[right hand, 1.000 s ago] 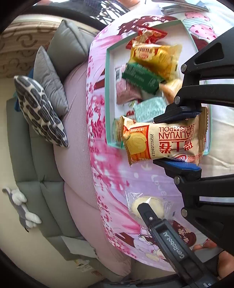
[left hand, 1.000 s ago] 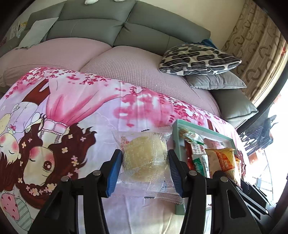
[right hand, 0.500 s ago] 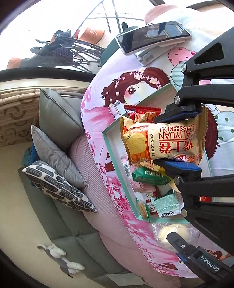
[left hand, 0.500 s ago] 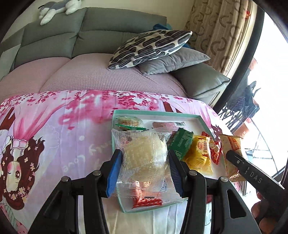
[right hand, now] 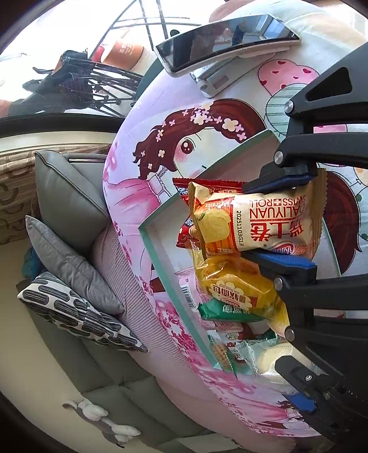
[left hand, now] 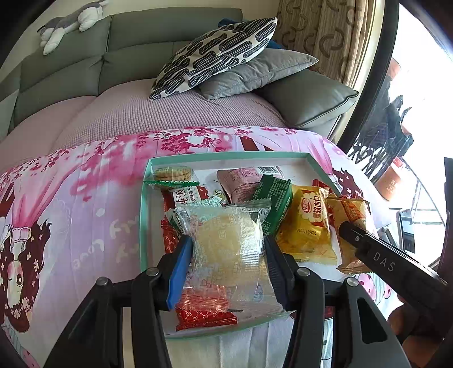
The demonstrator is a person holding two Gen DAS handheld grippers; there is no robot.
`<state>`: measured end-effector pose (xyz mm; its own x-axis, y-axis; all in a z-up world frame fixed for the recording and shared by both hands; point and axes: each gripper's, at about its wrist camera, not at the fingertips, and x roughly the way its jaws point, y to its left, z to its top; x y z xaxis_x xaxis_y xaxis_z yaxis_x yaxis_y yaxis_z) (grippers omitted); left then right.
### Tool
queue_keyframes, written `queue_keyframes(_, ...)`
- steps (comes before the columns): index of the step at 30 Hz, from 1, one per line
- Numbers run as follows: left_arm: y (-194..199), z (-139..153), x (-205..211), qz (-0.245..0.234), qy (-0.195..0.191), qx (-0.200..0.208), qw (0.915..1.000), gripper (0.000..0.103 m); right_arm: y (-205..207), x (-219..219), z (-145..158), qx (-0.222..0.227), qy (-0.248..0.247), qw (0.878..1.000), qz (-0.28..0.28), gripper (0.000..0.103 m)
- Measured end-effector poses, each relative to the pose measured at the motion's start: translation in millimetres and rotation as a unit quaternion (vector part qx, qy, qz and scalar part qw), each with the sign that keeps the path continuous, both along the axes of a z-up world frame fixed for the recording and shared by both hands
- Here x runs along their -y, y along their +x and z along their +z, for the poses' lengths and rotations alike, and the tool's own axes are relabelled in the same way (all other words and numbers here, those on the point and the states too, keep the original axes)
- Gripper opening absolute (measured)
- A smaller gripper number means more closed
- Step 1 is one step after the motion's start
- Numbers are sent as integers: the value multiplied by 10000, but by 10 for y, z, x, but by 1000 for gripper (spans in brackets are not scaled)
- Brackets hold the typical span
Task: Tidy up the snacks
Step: 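Carry the bun with the left tool while the right tool carries the swiss-roll packet over the tray, then lower the bun and swiss-roll packet into the tray and open both tools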
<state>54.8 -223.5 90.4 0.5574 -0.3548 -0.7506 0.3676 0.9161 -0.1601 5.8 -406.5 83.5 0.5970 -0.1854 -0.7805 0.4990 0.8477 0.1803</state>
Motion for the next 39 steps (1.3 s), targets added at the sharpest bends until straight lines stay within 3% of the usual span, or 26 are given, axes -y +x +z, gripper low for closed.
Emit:
queue_keyframes(10, 40, -51, -2, 115, 79, 55, 9999, 56, 145, -16, -200, -183, 32, 9997, 149, 40)
queue_keyframes(17, 83, -146, 30, 103, 129, -144, 9998, 65, 187, -25, -249, -288, -25, 9994, 171, 41)
queue_keyframes(19, 108, -182, 35, 79, 194, -275, 9994, 68, 192, -23, -260, -331, -14, 9993, 156, 47)
queue_keyframes(21, 120, -215, 21, 59, 212, -358, 9991, 72, 199, -18, -280, -436, -8, 9989, 142, 60)
queue_keyframes(25, 131, -219, -19, 73, 184, -457, 9988, 74, 197, -4, -301, -507, 3, 9986, 126, 65)
queue_keyframes(29, 111, -157, -52, 63, 184, -400, 9990, 78, 183, -5, -278, -558, -171, 9983, 60, 81)
queue_keyframes(31, 88, -100, -71, 65, 153, -310, 9994, 83, 168, 0, -259, -554, -207, 9982, 35, 85)
queue_keyframes(33, 72, -50, -86, 91, 145, -236, 9996, 99, 154, 8, -246, -568, -215, 9982, -6, 89)
queue_keyframes(39, 37, 39, -220, 382, 49, -227, 9990, 99, 82, 16, -183, -599, -212, 9980, -48, 103)
